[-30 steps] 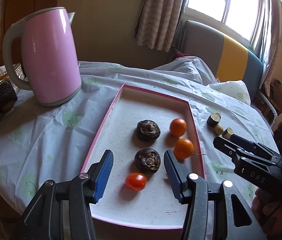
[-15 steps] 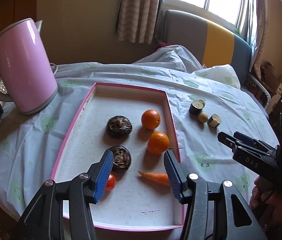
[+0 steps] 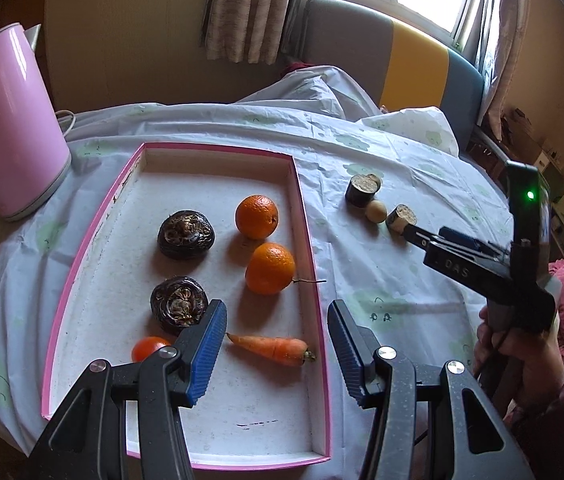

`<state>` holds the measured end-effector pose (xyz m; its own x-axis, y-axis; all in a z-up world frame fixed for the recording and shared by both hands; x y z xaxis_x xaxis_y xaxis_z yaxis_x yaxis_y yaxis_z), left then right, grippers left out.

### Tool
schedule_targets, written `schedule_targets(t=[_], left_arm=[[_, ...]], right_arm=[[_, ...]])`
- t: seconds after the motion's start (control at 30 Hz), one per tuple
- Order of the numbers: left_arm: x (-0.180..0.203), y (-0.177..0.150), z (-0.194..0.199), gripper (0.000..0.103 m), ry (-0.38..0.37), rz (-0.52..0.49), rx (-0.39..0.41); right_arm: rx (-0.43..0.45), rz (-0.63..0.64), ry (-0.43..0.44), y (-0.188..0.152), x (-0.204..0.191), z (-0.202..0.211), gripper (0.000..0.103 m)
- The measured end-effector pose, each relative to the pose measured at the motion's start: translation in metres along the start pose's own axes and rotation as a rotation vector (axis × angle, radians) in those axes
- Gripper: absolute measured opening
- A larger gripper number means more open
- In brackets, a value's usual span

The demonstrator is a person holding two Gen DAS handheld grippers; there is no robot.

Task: Organize fruits
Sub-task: 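Grasp the cut dark-skinned tuber slice with the right tool and lift, then grasp the small tan round fruit with the left tool while the right tool holds the slice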

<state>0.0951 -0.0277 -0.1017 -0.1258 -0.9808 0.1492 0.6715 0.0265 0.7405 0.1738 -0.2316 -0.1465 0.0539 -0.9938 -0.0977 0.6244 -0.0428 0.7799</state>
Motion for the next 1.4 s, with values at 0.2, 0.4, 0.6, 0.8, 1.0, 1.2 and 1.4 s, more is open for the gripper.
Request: schedule_targets(t=[0.2,0.4,0.6,0.8,1.0,1.2,1.4], left_arm=[[0.004,0.004,-0.003,0.053,-0.010,-0.012,0.006],[0.014,0.010,-0.009,0.053,-0.023,-0.017,-0.002],[0.030,0.017,-0.018,0.053,-0.054,-0.026,-0.014],[0.055,0.028,-0.037,0.053,-0.094,-0.023,-0.029],[0.079,0.035,-0.064,0.050,-0.116,-0.040,-0.058],[0.097,0.040,-0.099,0.050,-0.141,-0.005,-0.110],[0.109,0.046,-0.130,0.050,-0.126,-0.009,-0.127]], right_arm=[[-0.030,0.057,-0.005,0.006,0.000,-0.026,0.051],[-0.051,0.062,0.014,0.006,-0.004,-0.040,0.037],[-0.023,0.049,-0.043,0.005,0.013,-0.024,0.034],[-0.032,0.032,-0.152,-0.007,0.045,-0.012,0.034],[-0.022,-0.026,-0.133,-0.010,0.055,-0.012,0.034],[-0.015,-0.061,-0.125,-0.013,0.060,-0.012,0.034],[-0.010,-0.075,-0.124,-0.013,0.062,-0.013,0.034]])
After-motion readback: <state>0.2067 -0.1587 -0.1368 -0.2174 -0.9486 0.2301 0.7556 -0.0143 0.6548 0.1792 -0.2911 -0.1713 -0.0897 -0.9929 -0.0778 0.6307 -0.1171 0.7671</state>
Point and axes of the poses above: each gripper's, at about its wrist camera, not at the fingertips, and z roughly against the way its jaws point, x to its right, y to its top, the point moved 8 cm from there along -z, roughly the way its jaws point, and after that the axes turned 12 degrees about x, right-handed, at the moved point
